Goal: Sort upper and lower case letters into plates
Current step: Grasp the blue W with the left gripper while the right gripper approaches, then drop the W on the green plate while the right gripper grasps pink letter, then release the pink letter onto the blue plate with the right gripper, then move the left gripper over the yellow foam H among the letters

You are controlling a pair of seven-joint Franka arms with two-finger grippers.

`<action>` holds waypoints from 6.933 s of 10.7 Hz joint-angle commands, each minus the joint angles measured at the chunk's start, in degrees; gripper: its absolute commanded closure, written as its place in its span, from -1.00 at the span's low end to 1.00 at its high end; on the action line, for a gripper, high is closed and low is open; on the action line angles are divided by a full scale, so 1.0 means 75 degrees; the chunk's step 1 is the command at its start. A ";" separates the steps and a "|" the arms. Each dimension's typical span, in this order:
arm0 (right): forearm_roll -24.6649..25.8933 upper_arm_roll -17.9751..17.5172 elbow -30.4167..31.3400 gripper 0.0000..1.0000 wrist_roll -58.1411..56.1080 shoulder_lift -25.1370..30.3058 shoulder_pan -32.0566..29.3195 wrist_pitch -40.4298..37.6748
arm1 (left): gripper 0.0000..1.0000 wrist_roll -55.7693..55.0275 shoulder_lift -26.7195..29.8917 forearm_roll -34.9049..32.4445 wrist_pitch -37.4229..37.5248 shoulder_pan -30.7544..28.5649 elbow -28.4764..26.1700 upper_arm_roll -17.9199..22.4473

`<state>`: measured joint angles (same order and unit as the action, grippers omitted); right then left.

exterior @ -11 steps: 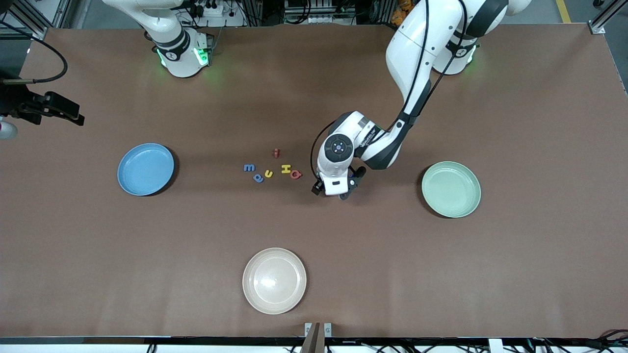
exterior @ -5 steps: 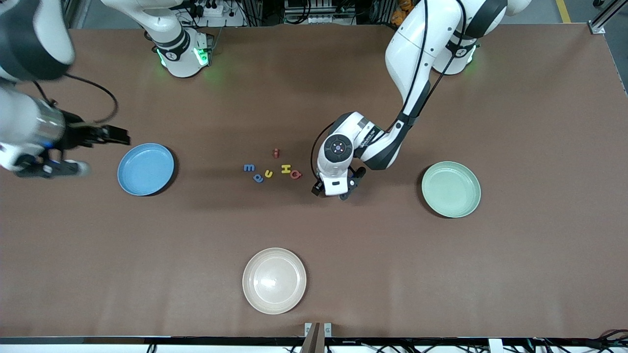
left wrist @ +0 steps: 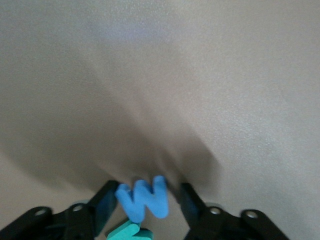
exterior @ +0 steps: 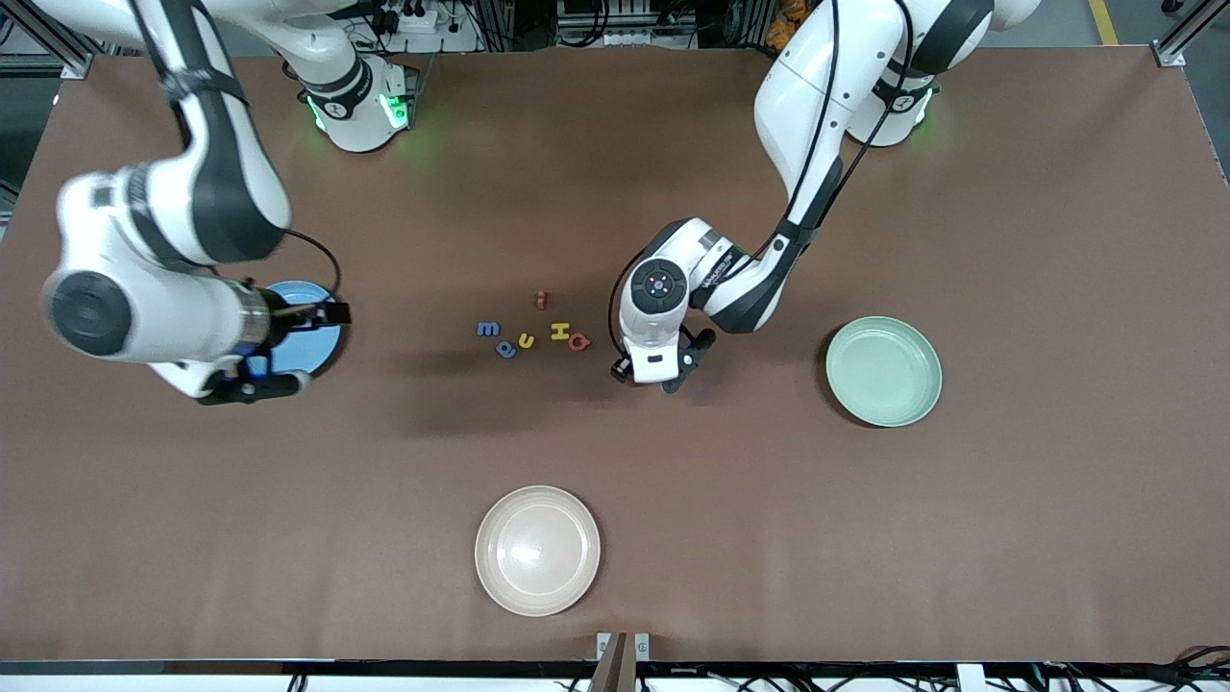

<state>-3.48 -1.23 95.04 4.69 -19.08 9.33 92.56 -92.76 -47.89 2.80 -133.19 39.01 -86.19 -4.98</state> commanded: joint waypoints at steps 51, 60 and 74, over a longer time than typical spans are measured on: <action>0.0871 0.0153 0.1121 0.74 0.2206 -0.0971 0.0671 0.1135 | -1.00 0.9077 0.2436 -0.0888 0.2958 -0.4770 -0.1094 -0.1491; 0.1483 0.0130 0.1355 0.63 -0.1938 -0.1358 -0.1830 0.1721 | -1.00 0.8208 0.1406 -0.0877 0.2071 -0.2414 0.0160 -0.1469; 0.0290 -0.0175 0.2125 -0.85 -0.1832 -0.0330 -0.1315 0.2256 | -1.00 0.5014 0.0141 -0.1439 0.1365 0.0773 0.1084 -0.0462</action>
<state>0.44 -2.33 105.45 -9.53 -25.96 -0.85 105.98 -49.53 -44.30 -6.04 -123.06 41.80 -81.51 -10.35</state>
